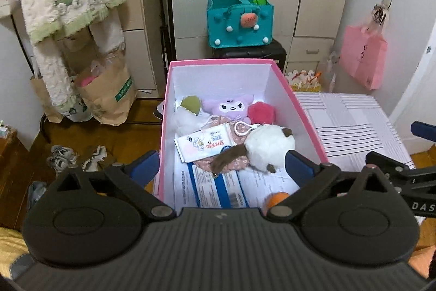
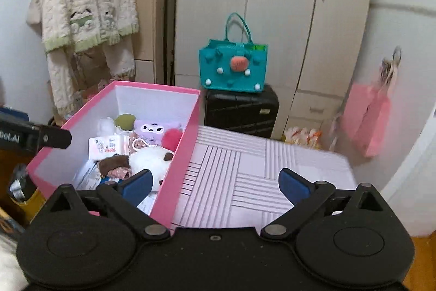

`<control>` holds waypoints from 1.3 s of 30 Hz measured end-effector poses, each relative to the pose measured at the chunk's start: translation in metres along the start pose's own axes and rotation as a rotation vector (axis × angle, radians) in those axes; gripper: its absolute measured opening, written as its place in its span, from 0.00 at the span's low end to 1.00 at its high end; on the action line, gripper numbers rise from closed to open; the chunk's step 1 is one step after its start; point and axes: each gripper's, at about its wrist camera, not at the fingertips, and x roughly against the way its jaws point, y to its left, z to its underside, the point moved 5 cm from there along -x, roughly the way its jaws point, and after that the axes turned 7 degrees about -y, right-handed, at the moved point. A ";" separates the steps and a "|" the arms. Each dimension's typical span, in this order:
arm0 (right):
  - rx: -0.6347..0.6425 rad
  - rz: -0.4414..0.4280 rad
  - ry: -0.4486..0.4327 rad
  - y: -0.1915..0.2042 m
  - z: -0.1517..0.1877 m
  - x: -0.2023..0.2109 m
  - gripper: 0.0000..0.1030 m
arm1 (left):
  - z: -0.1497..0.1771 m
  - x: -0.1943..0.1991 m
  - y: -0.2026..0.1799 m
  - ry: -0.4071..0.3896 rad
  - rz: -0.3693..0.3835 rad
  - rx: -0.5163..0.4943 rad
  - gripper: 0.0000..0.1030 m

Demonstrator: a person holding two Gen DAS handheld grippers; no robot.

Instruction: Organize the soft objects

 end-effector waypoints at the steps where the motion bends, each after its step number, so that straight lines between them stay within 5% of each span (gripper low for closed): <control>1: 0.000 -0.003 -0.009 -0.001 0.000 0.009 0.98 | 0.002 0.007 -0.001 -0.010 0.005 0.010 0.97; 8: -0.070 -0.008 -0.078 -0.012 -0.005 0.048 0.98 | 0.016 0.033 -0.015 0.010 0.040 0.054 0.97; 18: -0.121 0.034 -0.001 -0.025 0.017 0.072 0.98 | 0.042 0.043 -0.025 0.042 -0.094 0.010 0.97; 26: -0.130 0.090 0.005 -0.029 0.030 0.083 0.98 | 0.051 0.053 -0.046 -0.009 -0.139 -0.097 0.97; 39: -0.088 0.126 -0.011 -0.029 0.036 0.103 0.98 | 0.061 0.062 -0.071 -0.032 -0.098 -0.119 0.97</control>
